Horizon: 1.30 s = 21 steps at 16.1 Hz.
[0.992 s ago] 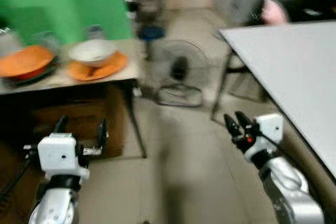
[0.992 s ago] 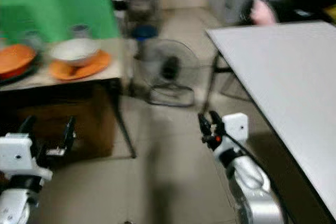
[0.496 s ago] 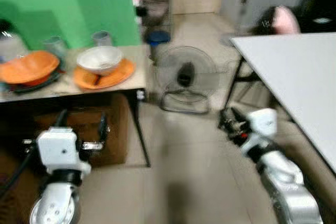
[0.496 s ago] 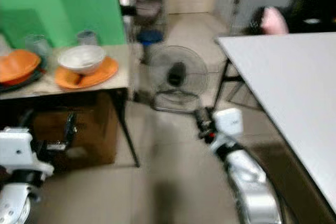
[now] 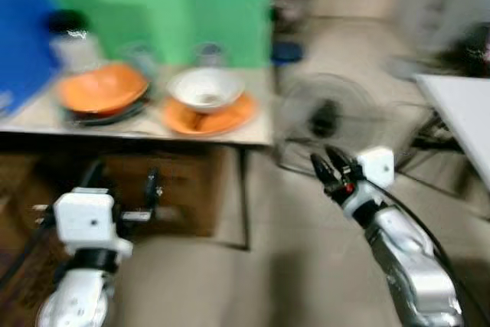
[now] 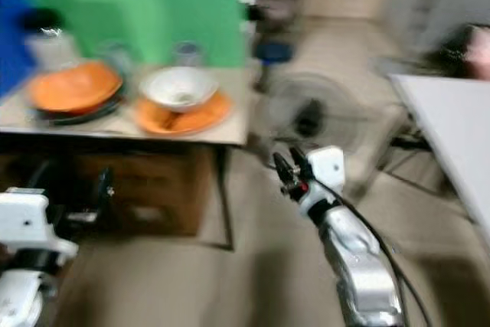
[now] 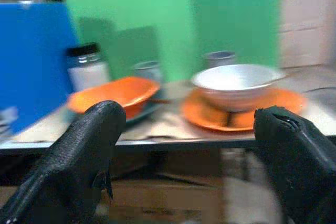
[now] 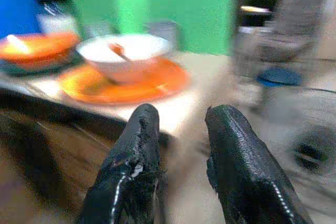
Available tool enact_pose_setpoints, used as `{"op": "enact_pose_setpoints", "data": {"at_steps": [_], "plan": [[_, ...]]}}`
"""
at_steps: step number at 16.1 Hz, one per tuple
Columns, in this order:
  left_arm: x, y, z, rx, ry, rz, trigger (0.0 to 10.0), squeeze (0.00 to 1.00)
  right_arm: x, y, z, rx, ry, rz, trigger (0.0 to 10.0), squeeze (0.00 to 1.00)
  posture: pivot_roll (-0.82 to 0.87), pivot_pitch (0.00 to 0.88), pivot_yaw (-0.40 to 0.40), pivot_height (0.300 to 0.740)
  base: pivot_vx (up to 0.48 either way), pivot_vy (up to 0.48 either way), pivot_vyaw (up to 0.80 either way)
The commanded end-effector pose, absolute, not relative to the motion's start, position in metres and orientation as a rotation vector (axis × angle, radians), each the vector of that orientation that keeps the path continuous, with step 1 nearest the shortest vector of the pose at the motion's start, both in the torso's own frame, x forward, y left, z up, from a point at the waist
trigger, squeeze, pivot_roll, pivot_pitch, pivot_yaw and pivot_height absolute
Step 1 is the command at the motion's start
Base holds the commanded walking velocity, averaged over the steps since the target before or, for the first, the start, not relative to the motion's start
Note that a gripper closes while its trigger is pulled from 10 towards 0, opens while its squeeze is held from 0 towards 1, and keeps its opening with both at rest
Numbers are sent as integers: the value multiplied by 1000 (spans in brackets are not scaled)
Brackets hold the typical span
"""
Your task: Setting the table
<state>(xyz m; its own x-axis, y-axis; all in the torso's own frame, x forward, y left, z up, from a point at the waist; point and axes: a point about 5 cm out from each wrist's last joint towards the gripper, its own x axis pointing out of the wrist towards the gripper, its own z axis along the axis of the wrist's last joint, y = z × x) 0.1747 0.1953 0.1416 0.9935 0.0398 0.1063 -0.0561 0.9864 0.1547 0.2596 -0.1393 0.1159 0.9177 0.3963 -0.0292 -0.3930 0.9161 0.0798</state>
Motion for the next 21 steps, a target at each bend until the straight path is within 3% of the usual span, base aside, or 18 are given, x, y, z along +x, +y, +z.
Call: {"op": "enact_pose_setpoints", "data": {"at_steps": [1, 20, 21], "plan": [[177, 192, 141, 158, -94, 28, 10000, 0, 260, -139, 119, 76, 44, 422, 10000, 0, -26, 0, 25, 740, 356, 0, 0], [177, 191, 141, 161, -84, 12, 10000, 0, 261, -135, 120, 77, 42, 442, 10000, 0, -21, 0, 21, 740, 352, 0, 0], [179, 184, 142, 159, -74, -59, 10000, 0, 263, -131, 126, 113, 30, 468, 10000, 0, -24, 0, 28, 740, 322, 0, 0]]}}
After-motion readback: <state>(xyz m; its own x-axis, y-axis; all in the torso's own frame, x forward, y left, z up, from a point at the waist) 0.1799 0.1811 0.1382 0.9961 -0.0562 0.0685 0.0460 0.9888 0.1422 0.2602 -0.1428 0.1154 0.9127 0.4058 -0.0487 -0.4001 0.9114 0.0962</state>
